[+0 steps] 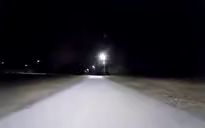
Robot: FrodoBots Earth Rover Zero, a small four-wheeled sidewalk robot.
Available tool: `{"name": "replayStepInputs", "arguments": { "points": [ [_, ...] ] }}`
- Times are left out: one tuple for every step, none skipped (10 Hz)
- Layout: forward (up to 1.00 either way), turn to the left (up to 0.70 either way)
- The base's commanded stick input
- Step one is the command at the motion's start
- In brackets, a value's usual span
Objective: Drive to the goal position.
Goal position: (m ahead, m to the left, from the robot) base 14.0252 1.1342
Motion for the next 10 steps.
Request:
{"name": "replayStepInputs", "arguments": {
  "points": [
    [1.0,0.0],
    [1.0,0.0],
    [1.0,0.0],
    [1.0,0.0],
    [1.0,0.0],
    [1.0,0.0],
    [1.0,0.0],
    [1.0,0.0],
    [1.0,0.0],
    [1.0,0.0]
  ]
}}
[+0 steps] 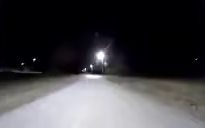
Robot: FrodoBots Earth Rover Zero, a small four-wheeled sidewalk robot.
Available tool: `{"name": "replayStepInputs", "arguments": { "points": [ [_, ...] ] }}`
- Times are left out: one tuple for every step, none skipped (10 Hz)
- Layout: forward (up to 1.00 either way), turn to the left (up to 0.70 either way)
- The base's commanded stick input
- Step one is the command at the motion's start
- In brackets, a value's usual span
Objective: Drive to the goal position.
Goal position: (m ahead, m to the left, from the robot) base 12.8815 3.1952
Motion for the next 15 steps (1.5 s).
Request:
{"name": "replayStepInputs", "arguments": {
  "points": [
    [1.0,0.0],
    [1.0,0.0],
    [1.0,0.0],
    [1.0,0.0],
    [1.0,0.0],
    [1.0,0.0],
    [1.0,0.0],
    [1.0,0.0],
    [1.0,0.0],
    [1.0,0.0],
    [1.0,0.0],
    [1.0,0.0],
    [1.0,0.0],
    [1.0,0.0],
    [1.0,0.0]
  ]
}}
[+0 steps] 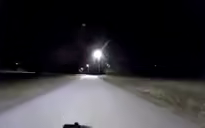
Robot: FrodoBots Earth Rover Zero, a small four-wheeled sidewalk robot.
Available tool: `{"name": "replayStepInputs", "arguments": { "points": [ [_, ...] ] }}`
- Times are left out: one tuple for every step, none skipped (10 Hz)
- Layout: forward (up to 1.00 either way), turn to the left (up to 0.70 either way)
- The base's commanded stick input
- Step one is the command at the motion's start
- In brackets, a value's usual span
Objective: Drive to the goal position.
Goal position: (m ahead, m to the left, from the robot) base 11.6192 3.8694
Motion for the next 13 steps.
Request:
{"name": "replayStepInputs", "arguments": {
  "points": [
    [1.0,0.0],
    [1.0,0.0],
    [1.0,0.0],
    [1.0,0.0],
    [1.0,0.0],
    [1.0,0.0],
    [1.0,0.0],
    [1.0,0.0],
    [1.0,0.0],
    [0.44,0.0],
    [0.0,0.0],
    [0.0,0.0],
    [0.0,0.0]
  ]
}}
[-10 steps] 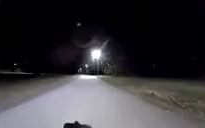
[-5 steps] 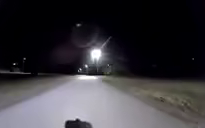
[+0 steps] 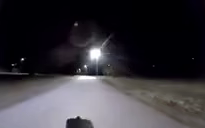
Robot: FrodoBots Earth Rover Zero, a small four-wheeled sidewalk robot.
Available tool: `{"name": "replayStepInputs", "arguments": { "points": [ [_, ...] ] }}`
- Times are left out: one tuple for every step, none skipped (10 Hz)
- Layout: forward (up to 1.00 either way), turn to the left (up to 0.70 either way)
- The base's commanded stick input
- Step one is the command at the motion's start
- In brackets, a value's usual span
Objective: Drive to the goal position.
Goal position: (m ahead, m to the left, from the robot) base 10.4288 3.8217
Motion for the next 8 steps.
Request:
{"name": "replayStepInputs", "arguments": {
  "points": [
    [0.23,0.0],
    [1.0,0.0],
    [1.0,0.0],
    [1.0,0.0],
    [1.0,0.04],
    [1.0,0.09],
    [1.0,0.14],
    [1.0,0.18]
  ]
}}
